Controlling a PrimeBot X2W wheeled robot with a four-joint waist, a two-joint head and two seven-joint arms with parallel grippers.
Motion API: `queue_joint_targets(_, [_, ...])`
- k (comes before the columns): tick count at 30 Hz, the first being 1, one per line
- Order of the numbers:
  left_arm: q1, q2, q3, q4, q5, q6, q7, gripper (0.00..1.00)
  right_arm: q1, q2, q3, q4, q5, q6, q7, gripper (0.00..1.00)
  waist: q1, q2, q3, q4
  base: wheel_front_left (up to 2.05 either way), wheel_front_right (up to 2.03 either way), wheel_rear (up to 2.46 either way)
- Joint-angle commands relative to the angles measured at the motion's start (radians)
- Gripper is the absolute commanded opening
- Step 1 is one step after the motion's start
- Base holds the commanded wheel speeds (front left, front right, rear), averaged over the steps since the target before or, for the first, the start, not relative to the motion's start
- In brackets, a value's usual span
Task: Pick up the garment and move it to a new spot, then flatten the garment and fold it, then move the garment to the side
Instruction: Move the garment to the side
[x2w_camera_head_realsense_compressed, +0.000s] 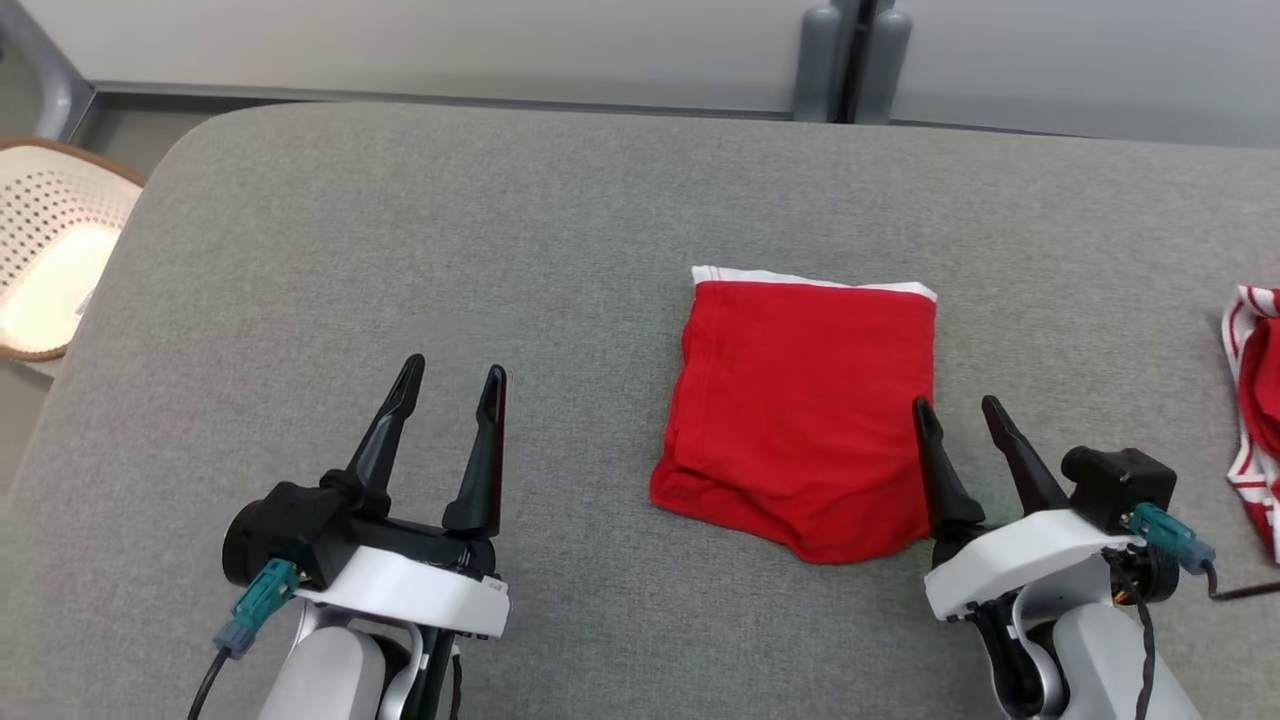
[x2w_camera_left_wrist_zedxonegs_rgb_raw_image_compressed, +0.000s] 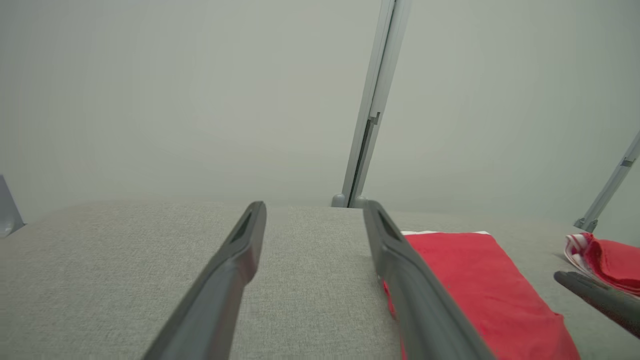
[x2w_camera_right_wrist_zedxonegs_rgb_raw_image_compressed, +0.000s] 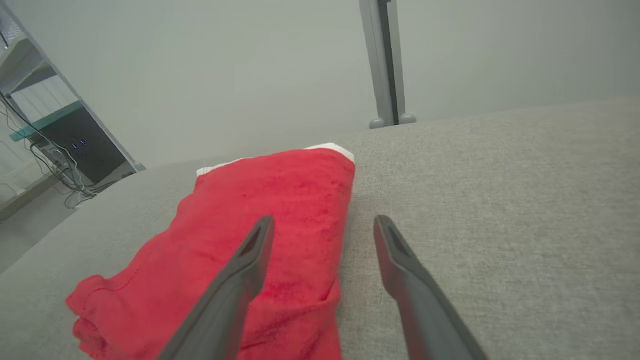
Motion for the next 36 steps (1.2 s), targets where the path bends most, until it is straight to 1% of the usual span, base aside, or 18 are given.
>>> queue_joint_targets(1, [-0.019, 0.004, -0.004, -0.003, -0.006, 0.002, -0.001, 1.0, -0.021, -0.003, 0.0, 0.021, 0.028, -0.001, 0.022, 1.0, 0.0, -0.0001, 0.03, 0.033, 0.0, 0.0, 0.0])
queue_joint_targets(4, [-0.023, 0.004, -0.011, -0.001, -0.014, 0.0, -0.001, 1.0, -0.048, -0.003, -0.012, 0.072, 0.055, -0.001, 0.056, 1.0, 0.0, -0.0001, 0.049, 0.058, 0.0, 0.0, 0.0])
queue_joint_targets(6, [-0.026, 0.004, -0.017, 0.001, -0.015, -0.002, -0.001, 1.0, -0.065, -0.003, -0.01, 0.099, 0.097, 0.0, 0.068, 1.0, 0.0, -0.0001, 0.056, 0.071, 0.0, 0.0, 0.0])
queue_joint_targets(8, [-0.028, 0.004, -0.019, 0.003, -0.015, -0.003, -0.001, 1.0, -0.071, -0.003, -0.005, 0.115, 0.105, 0.0, 0.073, 1.0, 0.0, -0.0001, 0.058, 0.076, 0.0, 0.0, 0.0])
queue_joint_targets(9, [-0.03, 0.003, -0.022, 0.003, -0.016, -0.004, -0.001, 1.0, -0.076, -0.003, 0.004, 0.129, 0.113, 0.0, 0.073, 0.66, 0.0, -0.0001, 0.059, 0.079, 0.0, 0.0, 0.0])
queue_joint_targets(10, [-0.031, 0.004, -0.022, 0.003, -0.015, -0.004, -0.001, 1.0, -0.079, -0.001, 0.011, 0.14, 0.119, 0.0, 0.071, 0.23, 0.0, -0.0001, 0.06, 0.082, 0.0, 0.0, 0.0])
queue_joint_targets(11, [-0.031, 0.004, -0.022, 0.002, -0.015, -0.004, -0.001, 1.0, -0.083, 0.0, 0.019, 0.151, 0.114, 0.0, 0.067, 0.0, 0.0, -0.0001, 0.061, 0.083, 0.0, 0.0, 0.0])
queue_joint_targets(13, [-0.031, 0.004, -0.024, 0.002, -0.009, -0.004, -0.001, 1.0, -0.094, -0.001, 0.026, 0.17, 0.078, 0.0, 0.052, 0.0, 0.0, -0.0001, 0.061, 0.08, 0.0, 0.0, 0.0])
queue_joint_targets(17, [-0.037, 0.004, -0.031, -0.007, 0.018, -0.011, -0.001, 1.0, -0.138, -0.028, 0.04, 0.189, -0.045, -0.001, 0.007, 0.0, 0.0, -0.0001, 0.06, 0.048, 0.0, 0.0, 0.0])
queue_joint_targets(20, [-0.043, 0.003, -0.049, -0.02, 0.037, -0.018, -0.001, 1.0, -0.164, -0.057, 0.054, 0.187, -0.133, -0.001, -0.021, 0.0, 0.0, -0.0001, 0.061, 0.007, 0.0, 0.0, 0.0])
queue_joint_targets(23, [-0.047, 0.004, -0.076, -0.033, 0.054, -0.027, -0.001, 1.0, -0.197, -0.1, 0.084, 0.169, -0.209, -0.001, -0.035, 0.0, 0.0, -0.0001, 0.069, -0.052, 0.0, 0.0, 0.0])
queue_joint_targets(25, [-0.055, 0.004, -0.096, -0.04, 0.067, -0.033, -0.001, 1.0, -0.223, -0.141, 0.124, 0.147, -0.255, -0.001, -0.03, 0.0, 0.0, -0.0001, 0.077, -0.101, 0.0, 0.0, 0.0])
queue_joint_targets(28, [-0.068, 0.004, -0.122, -0.049, 0.088, -0.04, -0.001, 1.0, -0.266, -0.216, 0.198, 0.103, -0.286, -0.001, -0.012, 0.0, 0.0, -0.0001, 0.094, -0.18, 0.0, 0.0, 0.0])
queue_joint_targets(32, [-0.089, 0.004, -0.144, -0.054, 0.117, -0.047, -0.001, 1.0, -0.331, -0.344, 0.29, 0.029, -0.253, -0.001, 0.021, 0.0, 0.0, -0.0001, 0.126, -0.289, 0.0, 0.0, 0.0])
queue_joint_targets(36, [-0.121, 0.004, -0.169, -0.055, 0.133, -0.053, -0.001, 1.0, -0.387, -0.497, 0.346, -0.027, -0.195, -0.001, 0.037, 0.0, 0.0, -0.0001, 0.166, -0.371, 0.0, 0.0, 0.0])
